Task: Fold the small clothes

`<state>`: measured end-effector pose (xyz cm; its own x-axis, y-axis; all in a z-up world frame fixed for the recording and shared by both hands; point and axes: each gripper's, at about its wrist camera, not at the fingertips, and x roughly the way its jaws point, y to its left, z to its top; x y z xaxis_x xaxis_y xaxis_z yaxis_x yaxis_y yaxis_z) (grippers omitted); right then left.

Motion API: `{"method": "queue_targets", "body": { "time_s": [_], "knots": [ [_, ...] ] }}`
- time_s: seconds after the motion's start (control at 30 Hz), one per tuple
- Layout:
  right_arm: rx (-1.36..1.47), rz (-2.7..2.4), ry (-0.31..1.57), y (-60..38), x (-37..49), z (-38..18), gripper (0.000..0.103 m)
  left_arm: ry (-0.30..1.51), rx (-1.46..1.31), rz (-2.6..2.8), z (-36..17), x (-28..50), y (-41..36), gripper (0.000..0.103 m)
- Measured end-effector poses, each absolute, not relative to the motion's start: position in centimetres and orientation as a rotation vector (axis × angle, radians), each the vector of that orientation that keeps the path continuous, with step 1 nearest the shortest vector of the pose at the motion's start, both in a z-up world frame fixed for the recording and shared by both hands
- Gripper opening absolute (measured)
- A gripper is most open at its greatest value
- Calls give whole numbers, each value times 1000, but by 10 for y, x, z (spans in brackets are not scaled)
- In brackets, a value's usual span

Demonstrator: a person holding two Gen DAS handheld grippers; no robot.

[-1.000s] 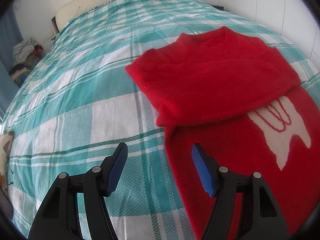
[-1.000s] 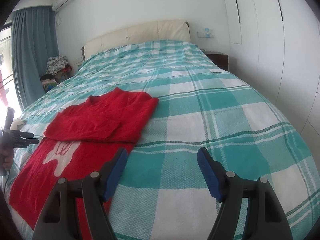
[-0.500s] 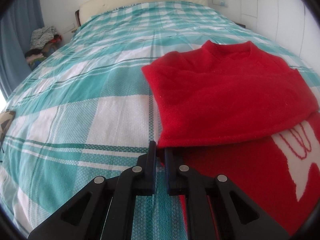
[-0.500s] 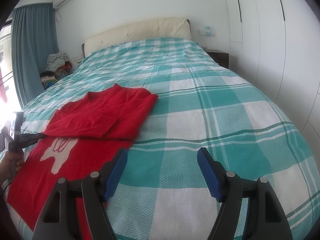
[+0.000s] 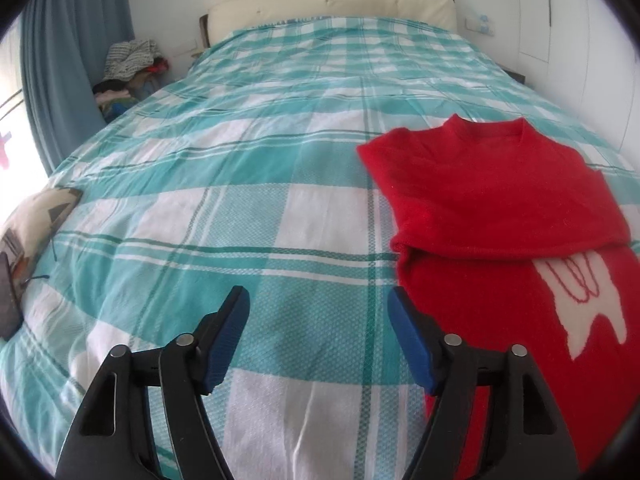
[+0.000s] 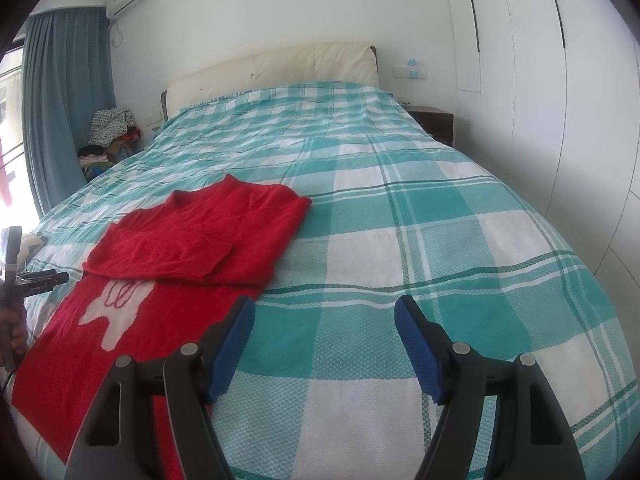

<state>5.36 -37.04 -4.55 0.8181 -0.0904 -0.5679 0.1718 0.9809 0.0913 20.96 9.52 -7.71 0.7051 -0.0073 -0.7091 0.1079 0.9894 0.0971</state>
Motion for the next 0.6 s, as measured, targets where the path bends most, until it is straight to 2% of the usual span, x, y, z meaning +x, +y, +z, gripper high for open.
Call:
{"method": "queue_targets", "body": {
  "time_s": [0.1, 0.17, 0.3, 0.6],
  "knots": [
    [148, -142, 590, -371, 53, -43, 72, 784, 70, -49, -70, 194, 105, 93],
    [144, -148, 587, -371, 52, -43, 72, 779, 21, -49, -74, 187, 111, 96],
    [137, -169, 599, -373, 52, -48, 72, 822, -27, -9, -93, 193, 122, 96],
    [135, -203, 626, -378, 57, -57, 72, 842, -59, -12, -97, 198, 123, 96]
  ]
}}
